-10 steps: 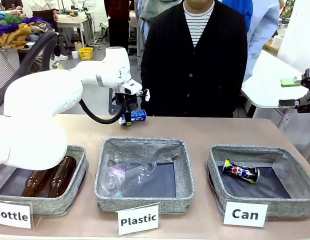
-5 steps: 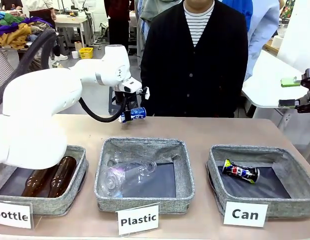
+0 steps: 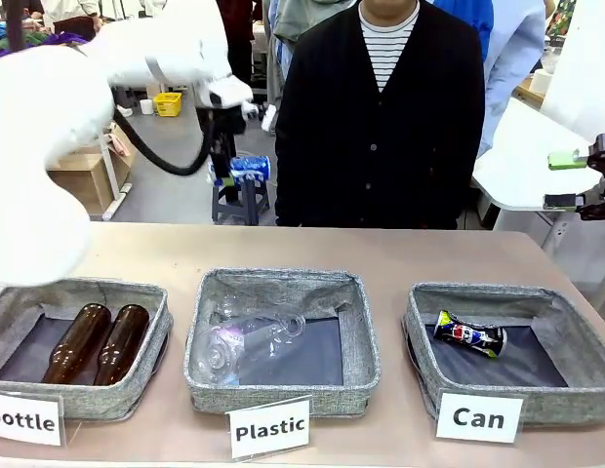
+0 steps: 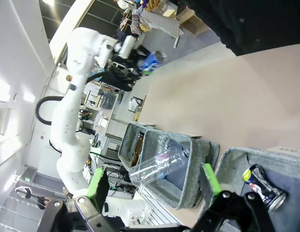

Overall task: Sort the can waste into the basket.
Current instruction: Pick up the can waste from the table and place it in the right Fabric basket.

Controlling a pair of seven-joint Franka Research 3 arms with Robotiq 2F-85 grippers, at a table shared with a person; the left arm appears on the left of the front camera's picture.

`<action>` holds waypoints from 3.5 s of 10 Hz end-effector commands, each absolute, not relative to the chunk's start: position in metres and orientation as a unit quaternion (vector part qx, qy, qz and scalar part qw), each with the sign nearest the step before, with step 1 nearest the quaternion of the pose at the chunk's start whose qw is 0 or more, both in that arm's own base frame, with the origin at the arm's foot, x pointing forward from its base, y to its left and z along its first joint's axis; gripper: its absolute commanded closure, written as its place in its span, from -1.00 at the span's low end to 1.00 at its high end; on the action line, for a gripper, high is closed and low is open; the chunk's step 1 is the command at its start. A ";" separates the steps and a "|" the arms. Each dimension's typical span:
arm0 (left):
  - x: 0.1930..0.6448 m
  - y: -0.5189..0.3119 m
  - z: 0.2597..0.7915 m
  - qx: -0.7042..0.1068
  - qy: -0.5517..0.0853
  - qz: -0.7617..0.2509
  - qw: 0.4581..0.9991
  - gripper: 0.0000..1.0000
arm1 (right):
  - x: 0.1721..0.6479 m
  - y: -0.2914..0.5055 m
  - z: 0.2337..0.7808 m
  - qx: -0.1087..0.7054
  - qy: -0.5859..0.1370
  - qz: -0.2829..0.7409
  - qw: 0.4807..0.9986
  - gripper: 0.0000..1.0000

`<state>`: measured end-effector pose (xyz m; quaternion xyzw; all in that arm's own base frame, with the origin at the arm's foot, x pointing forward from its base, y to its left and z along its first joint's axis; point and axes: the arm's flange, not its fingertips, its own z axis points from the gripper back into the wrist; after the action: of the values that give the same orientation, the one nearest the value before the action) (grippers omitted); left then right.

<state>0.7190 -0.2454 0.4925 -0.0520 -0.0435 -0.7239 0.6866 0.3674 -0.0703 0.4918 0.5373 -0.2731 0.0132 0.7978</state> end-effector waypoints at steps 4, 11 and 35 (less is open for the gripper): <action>0.461 -0.153 0.479 -0.066 -0.107 -0.751 0.648 1.00 | 0.365 -0.070 0.492 0.536 -0.271 0.017 0.799 -1.00; 0.664 -0.207 0.599 -0.062 -0.099 -0.747 0.655 1.00 | 0.365 -0.070 0.492 0.536 -0.271 0.017 0.799 -1.00; 0.439 -0.595 0.487 -0.273 -0.114 -0.843 0.450 0.19 | 0.253 -0.229 0.519 0.395 -0.245 -0.094 0.881 -1.00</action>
<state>0.4493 -0.6108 0.4840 -0.2722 -0.0994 -0.8414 0.4562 0.2540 -0.2301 0.5170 0.3936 -0.2503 -0.0890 0.8801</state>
